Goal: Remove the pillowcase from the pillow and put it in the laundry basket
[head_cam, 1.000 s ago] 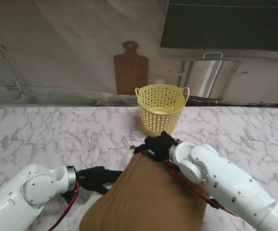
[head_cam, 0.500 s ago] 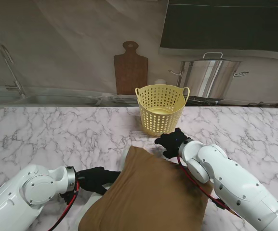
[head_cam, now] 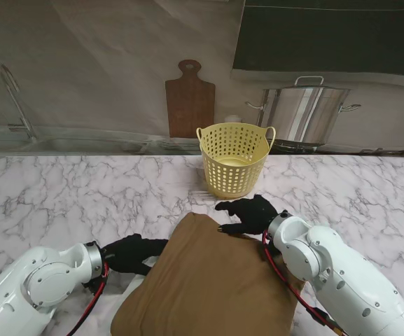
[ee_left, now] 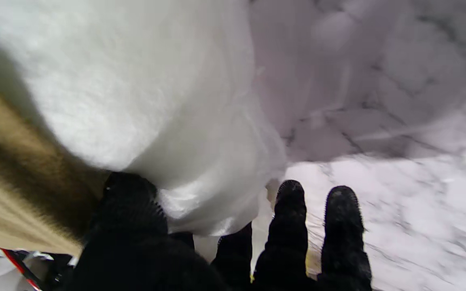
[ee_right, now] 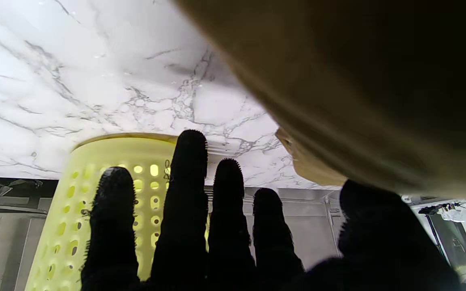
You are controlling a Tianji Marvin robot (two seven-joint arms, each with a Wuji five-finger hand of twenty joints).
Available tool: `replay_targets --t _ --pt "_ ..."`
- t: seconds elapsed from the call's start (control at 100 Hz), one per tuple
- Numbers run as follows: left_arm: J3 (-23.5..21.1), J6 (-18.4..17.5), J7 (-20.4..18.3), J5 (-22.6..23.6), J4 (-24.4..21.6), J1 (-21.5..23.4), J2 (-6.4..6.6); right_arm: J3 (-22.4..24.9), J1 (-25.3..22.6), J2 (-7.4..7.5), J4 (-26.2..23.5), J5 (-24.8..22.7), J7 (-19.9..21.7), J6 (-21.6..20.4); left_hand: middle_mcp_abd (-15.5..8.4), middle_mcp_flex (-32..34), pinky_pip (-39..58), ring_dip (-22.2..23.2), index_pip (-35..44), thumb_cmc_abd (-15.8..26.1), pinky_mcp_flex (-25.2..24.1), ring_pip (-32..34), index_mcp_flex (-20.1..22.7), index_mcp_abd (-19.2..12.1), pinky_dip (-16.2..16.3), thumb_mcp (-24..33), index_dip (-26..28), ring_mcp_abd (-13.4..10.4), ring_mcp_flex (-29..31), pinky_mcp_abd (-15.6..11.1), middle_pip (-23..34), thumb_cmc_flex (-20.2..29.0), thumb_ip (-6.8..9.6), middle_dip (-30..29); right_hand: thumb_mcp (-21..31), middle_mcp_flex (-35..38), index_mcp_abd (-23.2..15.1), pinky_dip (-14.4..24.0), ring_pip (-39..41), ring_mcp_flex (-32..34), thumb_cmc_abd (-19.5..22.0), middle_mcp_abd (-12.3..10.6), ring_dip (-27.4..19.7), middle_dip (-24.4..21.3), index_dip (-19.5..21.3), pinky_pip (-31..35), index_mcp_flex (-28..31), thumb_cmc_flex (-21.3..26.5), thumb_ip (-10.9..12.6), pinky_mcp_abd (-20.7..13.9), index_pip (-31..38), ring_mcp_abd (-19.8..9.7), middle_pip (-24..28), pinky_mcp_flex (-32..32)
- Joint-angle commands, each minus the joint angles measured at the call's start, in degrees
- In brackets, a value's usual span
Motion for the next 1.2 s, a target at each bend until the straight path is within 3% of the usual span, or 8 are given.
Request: replay_targets --t 0.0,0.34,0.66,1.0,1.12,1.19 --pt "-0.66 1.67 -0.47 0.33 0.15 0.33 -0.08 -0.39 0.04 -0.11 -0.21 -1.37 0.48 -0.59 2.19 1.0 -16.06 0.86 3.43 3.63 -0.42 0.38 -1.36 7.24 0.5 0.73 1.35 1.06 0.13 -0.25 1.44 0.29 -0.29 1.14 -1.98 0.1 -2.56 0.07 0.31 1.66 1.78 -0.79 0.57 -0.47 -0.82 1.02 -1.72 0.97 -0.19 1.58 -0.31 0.53 -0.9 0.07" --pt "0.17 3.88 3.38 0.71 0.22 -2.84 -1.08 -3.0 2.12 -0.34 1.4 0.13 -0.26 -0.66 3.0 1.2 -15.16 1.43 2.74 6.47 -0.34 0.97 -4.27 7.89 0.79 0.84 1.25 1.4 0.53 -0.1 0.93 -2.56 -0.42 1.68 -2.33 -0.57 -4.75 -0.16 0.69 1.53 1.25 -0.86 0.91 -0.68 -0.46 0.78 -2.45 2.65 0.16 1.72 0.66 0.07 -1.15 -0.06" --pt "7.91 7.98 4.55 -2.82 4.46 -9.69 -1.68 -2.66 1.61 -0.45 1.19 0.62 -0.88 -0.93 3.03 1.38 -14.47 1.93 2.44 7.29 -0.34 1.33 -5.25 8.15 0.93 0.78 0.95 1.24 0.98 -0.17 0.95 -2.37 -0.47 2.15 -2.87 -1.11 -4.42 -0.21 0.73 1.34 1.37 -0.47 0.9 -0.87 -0.51 0.86 -2.66 3.11 0.26 1.51 1.07 0.1 -1.14 0.12" --pt "12.01 11.59 8.17 -3.31 6.21 -13.62 -2.76 -0.04 -1.37 -0.49 -0.77 0.22 -2.05 -2.07 3.42 3.18 -12.92 2.64 1.51 6.84 0.08 2.05 -7.19 12.31 1.22 0.99 -1.02 1.18 2.08 -0.29 1.66 0.74 -0.11 2.91 -3.43 -2.28 -2.71 0.01 -0.04 0.14 -0.11 0.47 0.4 -1.03 -0.54 2.16 -2.16 2.95 0.45 0.23 1.63 0.55 -0.94 2.24" --pt "13.06 12.51 9.07 -3.6 6.98 -14.63 -3.04 2.18 -3.75 -0.44 -1.94 -1.21 -3.42 -3.88 3.41 2.87 -12.66 2.73 1.4 6.25 -0.05 2.05 -7.12 12.7 1.14 0.92 -1.92 1.05 1.98 -0.38 1.57 0.77 -0.02 3.01 4.73 -6.82 -0.51 -1.84 -5.7 -3.61 -5.41 2.32 -4.62 -3.23 -1.3 1.25 -2.38 -4.12 0.12 -0.01 1.46 1.98 -2.07 1.5" --pt "13.51 12.81 9.34 -3.61 7.32 -15.07 -3.12 4.07 -5.83 -0.56 -2.97 -2.45 -5.33 -4.18 3.49 2.69 -12.57 2.74 1.44 6.14 -0.02 2.02 -7.11 12.82 1.08 0.97 -2.27 1.08 1.91 -0.28 1.51 0.69 0.02 3.02 6.13 -9.12 1.45 -3.25 -10.2 -6.05 -5.55 4.32 -7.9 -5.61 -1.78 -0.81 -2.3 -7.48 -0.32 0.52 0.82 3.5 -4.51 0.61"
